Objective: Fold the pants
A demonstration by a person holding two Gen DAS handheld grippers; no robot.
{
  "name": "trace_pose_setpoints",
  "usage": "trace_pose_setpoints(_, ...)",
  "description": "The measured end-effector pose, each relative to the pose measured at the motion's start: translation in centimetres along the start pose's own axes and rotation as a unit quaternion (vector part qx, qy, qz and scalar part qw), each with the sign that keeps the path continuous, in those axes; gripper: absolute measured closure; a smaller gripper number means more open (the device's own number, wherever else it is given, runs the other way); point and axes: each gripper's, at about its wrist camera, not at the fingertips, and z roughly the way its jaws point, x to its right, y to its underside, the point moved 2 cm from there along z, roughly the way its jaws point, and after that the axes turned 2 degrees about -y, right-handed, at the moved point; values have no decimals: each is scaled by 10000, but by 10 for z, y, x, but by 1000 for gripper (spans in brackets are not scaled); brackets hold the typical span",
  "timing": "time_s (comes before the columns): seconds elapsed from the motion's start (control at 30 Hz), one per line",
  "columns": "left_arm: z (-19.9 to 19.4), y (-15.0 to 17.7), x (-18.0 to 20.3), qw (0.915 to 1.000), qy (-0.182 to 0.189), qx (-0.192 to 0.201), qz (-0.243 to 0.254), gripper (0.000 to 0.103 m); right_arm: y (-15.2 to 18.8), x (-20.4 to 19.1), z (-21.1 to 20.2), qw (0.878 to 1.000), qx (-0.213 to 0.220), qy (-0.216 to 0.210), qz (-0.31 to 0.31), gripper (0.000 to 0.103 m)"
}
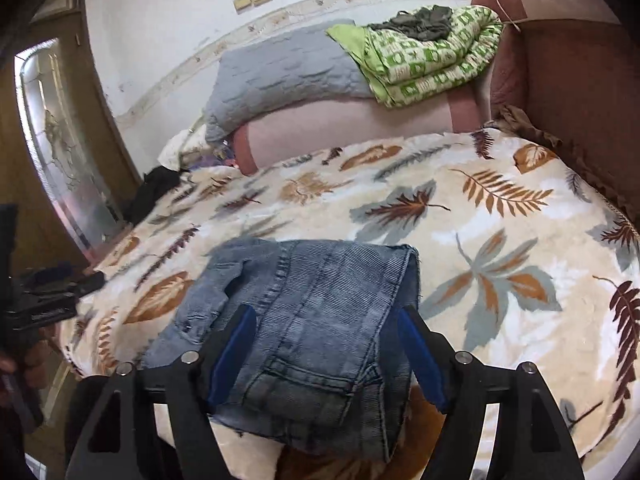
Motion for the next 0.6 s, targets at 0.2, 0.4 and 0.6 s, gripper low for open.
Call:
trace_pose_setpoints(0.2, 0, 0, 0, 10000, -7, 0, -28, 10, 1, 6, 15, 9996, -163, 135, 178, 27)
trace_pose_setpoints(0.4, 5, 4, 2, 9999, -14, -127, -104, 10, 8, -8, 23, 9992, -319, 179, -169, 27)
trace_pose_setpoints(0.6, 7, 6, 5, 9997, -37, -214, -112, 10, 11, -14, 22, 9984, -334, 236, -395, 27)
